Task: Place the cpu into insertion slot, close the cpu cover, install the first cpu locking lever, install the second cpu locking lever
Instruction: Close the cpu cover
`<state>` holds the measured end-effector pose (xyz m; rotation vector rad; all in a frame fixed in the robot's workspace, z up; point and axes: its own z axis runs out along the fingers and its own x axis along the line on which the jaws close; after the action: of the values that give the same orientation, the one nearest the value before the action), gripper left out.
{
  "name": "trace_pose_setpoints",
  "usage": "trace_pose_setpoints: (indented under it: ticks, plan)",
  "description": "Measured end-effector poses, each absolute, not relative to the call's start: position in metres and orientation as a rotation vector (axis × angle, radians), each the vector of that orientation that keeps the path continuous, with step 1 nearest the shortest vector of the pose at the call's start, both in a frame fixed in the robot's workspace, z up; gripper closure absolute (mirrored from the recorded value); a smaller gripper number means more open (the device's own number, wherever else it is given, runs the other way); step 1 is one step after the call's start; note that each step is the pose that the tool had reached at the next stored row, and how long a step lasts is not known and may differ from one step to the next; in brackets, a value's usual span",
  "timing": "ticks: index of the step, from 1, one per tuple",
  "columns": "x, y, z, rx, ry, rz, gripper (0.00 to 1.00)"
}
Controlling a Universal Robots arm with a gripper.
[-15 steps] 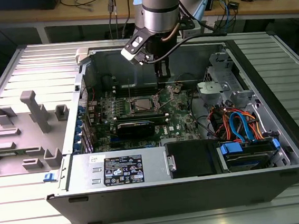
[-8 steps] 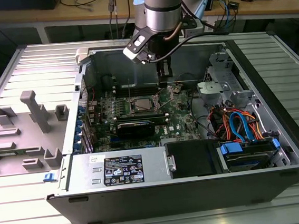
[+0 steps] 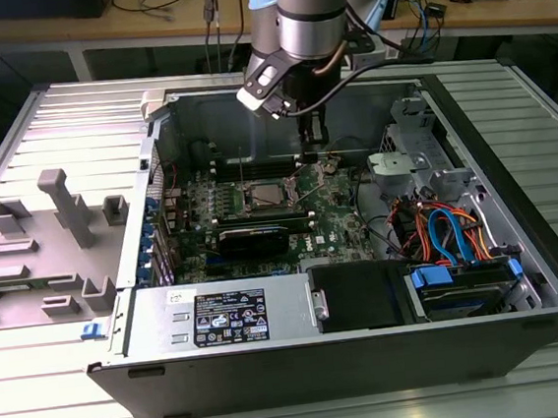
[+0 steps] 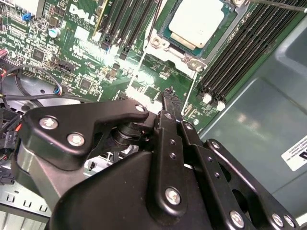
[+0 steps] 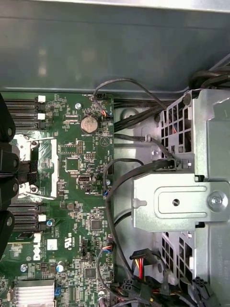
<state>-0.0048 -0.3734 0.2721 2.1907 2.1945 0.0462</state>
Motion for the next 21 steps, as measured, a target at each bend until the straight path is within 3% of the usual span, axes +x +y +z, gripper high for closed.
trace_pose_setpoints:
  ticks: [21]
  plan:
    - [0.006, -0.373, 0.27, 2.191, 2.195, 0.046, 0.89]
